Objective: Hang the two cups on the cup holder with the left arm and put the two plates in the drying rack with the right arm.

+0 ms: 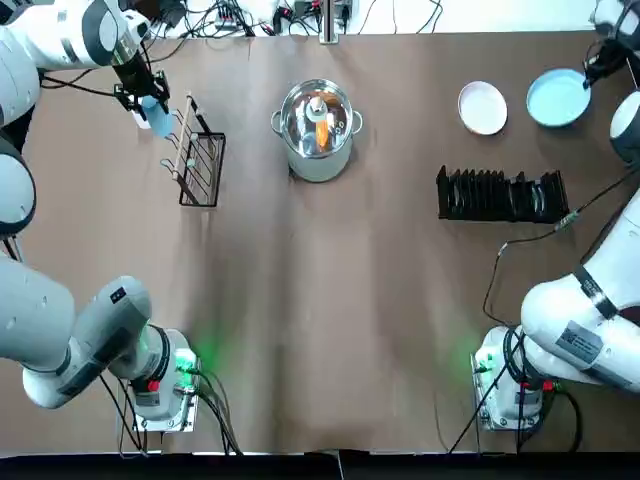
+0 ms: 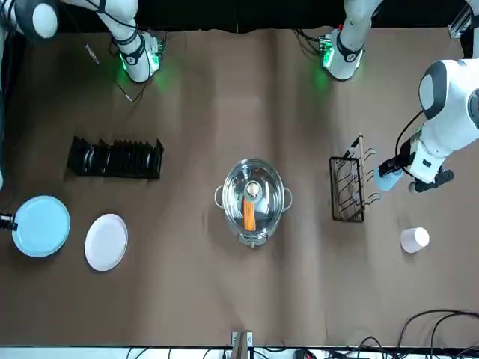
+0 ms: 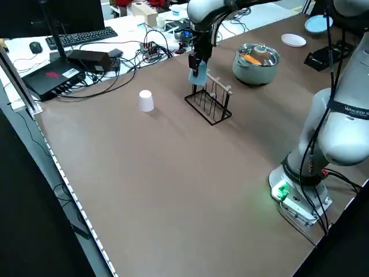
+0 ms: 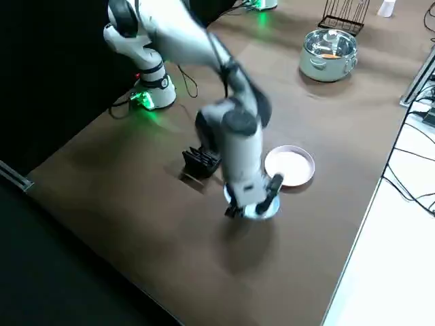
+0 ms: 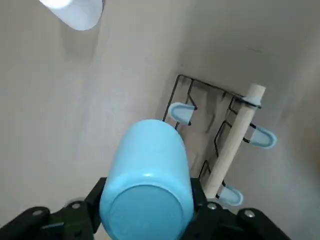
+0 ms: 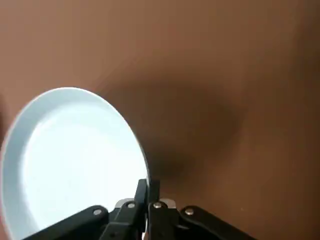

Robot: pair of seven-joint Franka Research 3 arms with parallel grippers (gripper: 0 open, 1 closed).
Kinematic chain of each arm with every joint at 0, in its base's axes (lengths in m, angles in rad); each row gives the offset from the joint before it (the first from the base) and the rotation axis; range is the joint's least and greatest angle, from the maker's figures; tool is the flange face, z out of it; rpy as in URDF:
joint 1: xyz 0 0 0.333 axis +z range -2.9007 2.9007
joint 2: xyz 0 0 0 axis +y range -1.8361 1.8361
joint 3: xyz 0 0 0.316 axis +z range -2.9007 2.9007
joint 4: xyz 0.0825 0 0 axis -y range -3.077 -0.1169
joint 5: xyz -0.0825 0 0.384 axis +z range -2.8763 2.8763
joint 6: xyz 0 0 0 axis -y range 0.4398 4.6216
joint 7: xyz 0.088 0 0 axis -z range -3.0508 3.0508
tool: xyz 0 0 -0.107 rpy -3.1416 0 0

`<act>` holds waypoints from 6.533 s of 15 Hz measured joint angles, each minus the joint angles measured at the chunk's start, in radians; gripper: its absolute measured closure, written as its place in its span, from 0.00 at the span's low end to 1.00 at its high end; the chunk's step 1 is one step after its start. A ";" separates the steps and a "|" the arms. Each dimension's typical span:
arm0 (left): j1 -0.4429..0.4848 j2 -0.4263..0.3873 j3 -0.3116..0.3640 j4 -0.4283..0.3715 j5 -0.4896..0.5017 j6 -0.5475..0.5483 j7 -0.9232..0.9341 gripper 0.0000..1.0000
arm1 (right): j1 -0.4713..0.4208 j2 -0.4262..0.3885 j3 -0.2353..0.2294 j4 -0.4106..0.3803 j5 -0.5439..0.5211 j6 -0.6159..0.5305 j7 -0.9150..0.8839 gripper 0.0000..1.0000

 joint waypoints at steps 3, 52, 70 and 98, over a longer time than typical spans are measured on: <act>0.000 0.024 0.000 0.000 0.000 0.027 0.000 0.31 | 0.071 -0.116 0.003 0.000 -0.072 -0.167 -0.011 0.97; -0.001 0.092 0.000 -0.004 0.004 0.007 -0.149 0.31 | 0.480 -0.495 -0.002 -0.857 -0.838 -0.172 0.703 0.97; 0.000 0.112 0.001 0.041 0.034 0.023 -0.149 0.00 | 0.479 -0.387 0.001 -0.618 -0.731 -0.135 0.715 0.43; 0.000 0.648 0.169 0.475 0.395 0.308 0.347 0.00 | 0.284 0.025 -0.009 -0.329 0.041 0.362 0.676 0.63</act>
